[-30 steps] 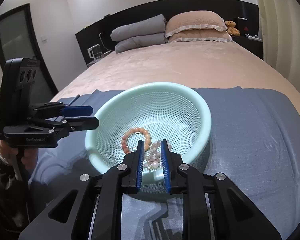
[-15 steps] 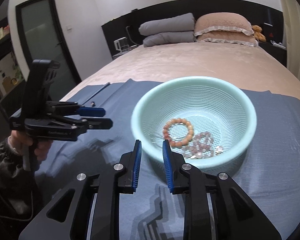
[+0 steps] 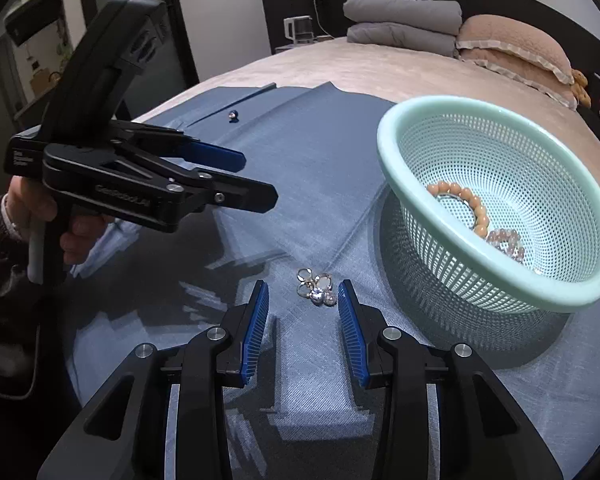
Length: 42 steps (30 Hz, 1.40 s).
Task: Organize jewelry
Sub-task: 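Move the right tool toward the remaining silver earrings on the cloth, then grasp a silver earring with the right tool while the left tool grasps a hoop earring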
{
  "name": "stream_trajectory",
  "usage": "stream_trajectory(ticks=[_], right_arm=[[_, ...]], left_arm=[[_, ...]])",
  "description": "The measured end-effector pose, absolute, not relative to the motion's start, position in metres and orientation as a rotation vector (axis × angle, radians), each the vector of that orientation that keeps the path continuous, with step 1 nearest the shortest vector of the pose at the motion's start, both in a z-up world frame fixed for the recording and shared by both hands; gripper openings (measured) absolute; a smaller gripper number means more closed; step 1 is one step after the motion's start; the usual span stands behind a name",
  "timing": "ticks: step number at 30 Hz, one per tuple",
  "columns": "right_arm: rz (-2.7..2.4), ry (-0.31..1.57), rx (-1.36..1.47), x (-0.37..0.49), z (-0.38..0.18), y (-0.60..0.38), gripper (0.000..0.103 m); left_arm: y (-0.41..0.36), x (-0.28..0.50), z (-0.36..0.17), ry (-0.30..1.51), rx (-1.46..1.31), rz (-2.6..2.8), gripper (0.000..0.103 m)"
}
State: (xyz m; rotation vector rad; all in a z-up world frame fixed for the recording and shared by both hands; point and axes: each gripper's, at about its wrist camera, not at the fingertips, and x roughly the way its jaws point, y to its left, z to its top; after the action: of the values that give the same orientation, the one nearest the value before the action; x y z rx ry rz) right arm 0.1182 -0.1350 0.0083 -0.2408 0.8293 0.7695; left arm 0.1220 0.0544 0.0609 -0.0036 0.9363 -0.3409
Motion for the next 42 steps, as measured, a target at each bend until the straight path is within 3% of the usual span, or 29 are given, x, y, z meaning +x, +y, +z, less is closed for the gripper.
stream_trajectory(ticks=[6,14,17,19,22,34,42], right_arm=[[0.733,0.865,-0.229,0.124,-0.008,-0.127,0.034],[0.721,0.864,-0.213,0.124,-0.010,-0.124,0.033],[0.734,0.883,-0.194,0.126,-0.009,-0.128,0.022],[0.725,0.884,-0.204,0.124,-0.009,-0.129,0.009],[0.727,0.886,-0.201,0.124,-0.009,-0.132,0.006],[0.742,0.851,-0.193,0.119,0.001,-0.137,0.002],[0.712,0.893,-0.189,0.125,-0.006,-0.137,0.010]], left_arm=[[0.056,0.118,0.061,0.927,-0.009,-0.338,0.085],[0.052,0.119,0.056,0.933,-0.003,-0.341,0.088],[0.049,0.119,0.055,0.935,0.005,-0.342,0.088],[0.048,0.121,0.053,0.938,0.011,-0.340,0.088],[0.048,0.121,0.051,0.942,0.018,-0.340,0.088],[0.049,0.121,0.050,0.939,0.011,-0.332,0.088],[0.053,0.121,0.049,0.936,-0.006,-0.337,0.088]])
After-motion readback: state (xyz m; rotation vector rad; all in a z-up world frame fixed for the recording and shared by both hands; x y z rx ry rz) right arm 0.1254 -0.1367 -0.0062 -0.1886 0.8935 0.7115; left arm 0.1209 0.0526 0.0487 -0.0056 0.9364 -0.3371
